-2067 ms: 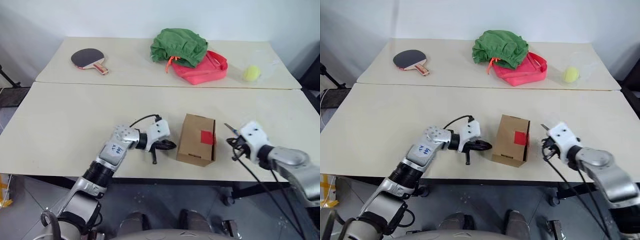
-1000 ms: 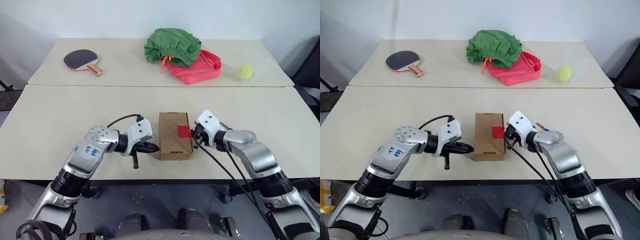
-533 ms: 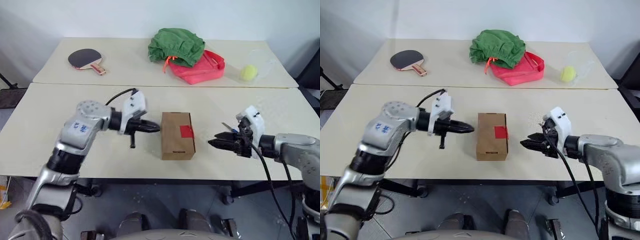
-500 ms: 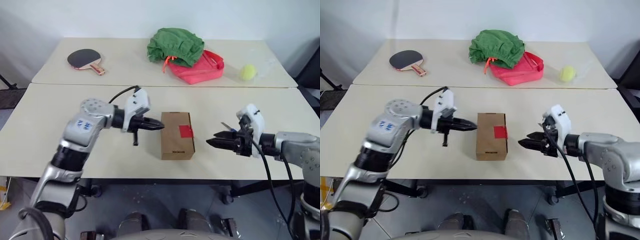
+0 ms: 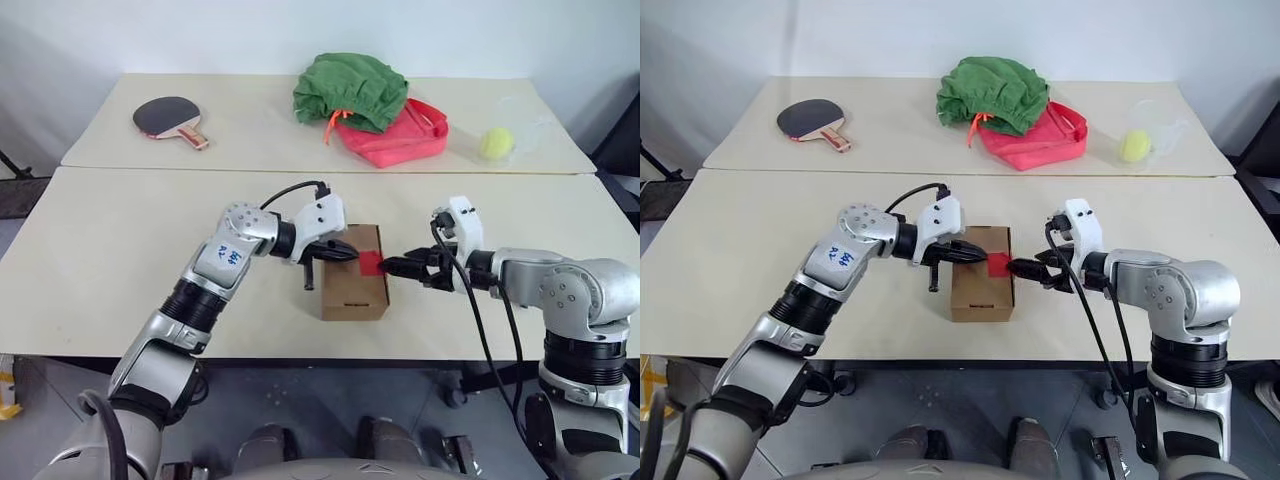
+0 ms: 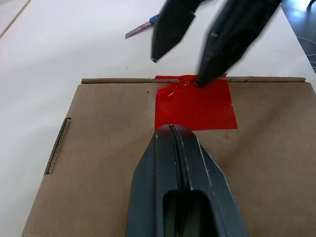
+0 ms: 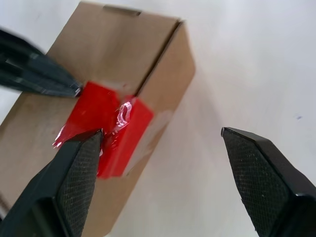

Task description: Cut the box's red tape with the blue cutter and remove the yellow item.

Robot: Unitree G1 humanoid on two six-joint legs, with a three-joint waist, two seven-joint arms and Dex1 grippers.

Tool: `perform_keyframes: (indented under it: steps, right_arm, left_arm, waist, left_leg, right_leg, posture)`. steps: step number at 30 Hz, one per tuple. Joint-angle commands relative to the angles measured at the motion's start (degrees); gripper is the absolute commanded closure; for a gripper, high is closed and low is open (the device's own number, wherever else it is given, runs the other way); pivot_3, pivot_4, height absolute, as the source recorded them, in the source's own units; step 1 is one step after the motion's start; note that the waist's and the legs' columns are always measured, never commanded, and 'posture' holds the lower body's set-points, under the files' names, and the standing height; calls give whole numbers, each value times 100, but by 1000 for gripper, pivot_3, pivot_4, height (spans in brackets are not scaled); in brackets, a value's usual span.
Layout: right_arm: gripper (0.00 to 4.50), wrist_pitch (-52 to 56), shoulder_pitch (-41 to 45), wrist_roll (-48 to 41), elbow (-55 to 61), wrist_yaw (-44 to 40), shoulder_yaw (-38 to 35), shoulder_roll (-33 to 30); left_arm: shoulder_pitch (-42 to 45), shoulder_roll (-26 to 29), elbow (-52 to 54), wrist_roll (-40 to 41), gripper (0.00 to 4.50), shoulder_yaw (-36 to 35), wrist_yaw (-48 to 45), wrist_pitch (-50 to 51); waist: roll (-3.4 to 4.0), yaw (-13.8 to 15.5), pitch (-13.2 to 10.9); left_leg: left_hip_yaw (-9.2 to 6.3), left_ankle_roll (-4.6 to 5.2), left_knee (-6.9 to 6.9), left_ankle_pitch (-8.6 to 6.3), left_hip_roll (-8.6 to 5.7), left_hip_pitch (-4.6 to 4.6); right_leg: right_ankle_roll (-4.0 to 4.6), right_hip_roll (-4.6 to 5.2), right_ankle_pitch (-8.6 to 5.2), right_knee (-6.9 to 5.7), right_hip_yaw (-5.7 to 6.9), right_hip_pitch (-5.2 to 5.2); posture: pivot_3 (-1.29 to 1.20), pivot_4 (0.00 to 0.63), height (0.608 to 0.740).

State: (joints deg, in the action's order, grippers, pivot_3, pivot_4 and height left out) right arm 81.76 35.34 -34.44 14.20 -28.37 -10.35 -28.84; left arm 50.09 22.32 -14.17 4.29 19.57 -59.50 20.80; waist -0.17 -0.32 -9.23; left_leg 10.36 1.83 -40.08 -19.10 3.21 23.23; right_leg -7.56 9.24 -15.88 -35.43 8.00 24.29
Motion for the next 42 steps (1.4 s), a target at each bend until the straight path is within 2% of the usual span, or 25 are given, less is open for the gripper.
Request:
perform_keyframes:
  steps: [1, 11, 18, 20, 24, 28, 30, 34, 38, 42]
  right_arm:
    - [531, -235, -88, 111, -152, -27, 72, -233]
    - [531, -185, -263, 77, -134, -183, 477, -858]
    - [531, 231, 65, 201, 37, 165, 785, -771]
    - [531, -30, 70, 462, 179, 253, 1164, -956]
    - [531, -1524, -214, 1329, 541, 52, 2273, -1669]
    - [531, -2838, -553, 2007, 536, -225, 2747, -2071]
    - [531, -3116, -626, 2069, 461, -255, 2607, -1996]
    - [531, -2598, -611, 1452, 287, -406, 1663, -1621]
    - [531, -1285, -373, 321, -408, -890, 442, -1397]
    - [531, -327, -165, -352, -1328, -1402, -105, -1454]
  left_arm:
    - [-211, 66, 77, -114, 4500, 124, -73, 126]
    - [-366, 73, 268, -136, 4500, 119, -25, 319]
    - [-423, 13, 325, -132, 4500, 134, 46, 381]
    - [-438, 13, 325, -133, 4500, 133, 61, 384]
    - [-480, 18, 387, -118, 4500, 130, 95, 439]
    - [-506, 38, 412, -114, 4500, 111, 104, 467]
    - [-506, 48, 412, -116, 4500, 95, 104, 473]
    - [-505, 50, 451, -106, 4500, 60, 134, 526]
    - [-536, 76, 527, -92, 4500, 37, 141, 566]
    - [-567, 90, 589, -85, 4500, 34, 156, 595]
  waist:
    - [-1, 4, 1]
    - [-13, 21, 10]
    - [-13, 23, 10]
    - [-13, 27, 10]
    - [-13, 37, 10]
    - [-14, 12, 10]
    - [-14, 11, 10]
    - [-14, 18, 10]
    - [-15, 29, 9]
    - [-15, 20, 10]
  left_leg:
    - [0, 0, 0, 0, 0, -3]
    - [-23, 2, -5, 0, -1, -7]
    - [-22, 2, -6, 0, 1, -8]
    - [-23, 2, -6, 0, 1, -8]
    - [-23, 3, -5, -1, -1, -6]
    - [-16, 2, -3, -1, -2, -6]
    - [-14, 1, -4, 1, -1, -7]
    - [-12, 2, -6, 2, 0, -7]
    - [-14, 5, -8, 3, -1, -5]
    - [-18, 6, -5, 2, 2, -7]
  right_leg:
    - [0, 0, 0, -3, -2, 0]
    - [0, 0, 0, -1, -14, -7]
    - [0, 0, 0, -2, -16, -6]
    - [0, 0, 0, -2, -16, -5]
    - [0, 1, 0, 2, -16, -5]
    - [0, 1, 0, 11, -17, -5]
    - [0, 0, 0, 11, -17, -6]
    - [0, 0, 0, 11, -19, -6]
    - [0, 0, 0, 12, -19, -8]
    - [0, 0, 0, 11, -18, -8]
  posture:
    - [0, 150, 740]
    - [0, 150, 740]
    - [0, 150, 740]
    - [0, 150, 740]
    - [0, 150, 740]
    - [0, 150, 740]
    - [0, 150, 740]
    - [0, 150, 740]
    - [0, 150, 740]
    - [0, 150, 740]
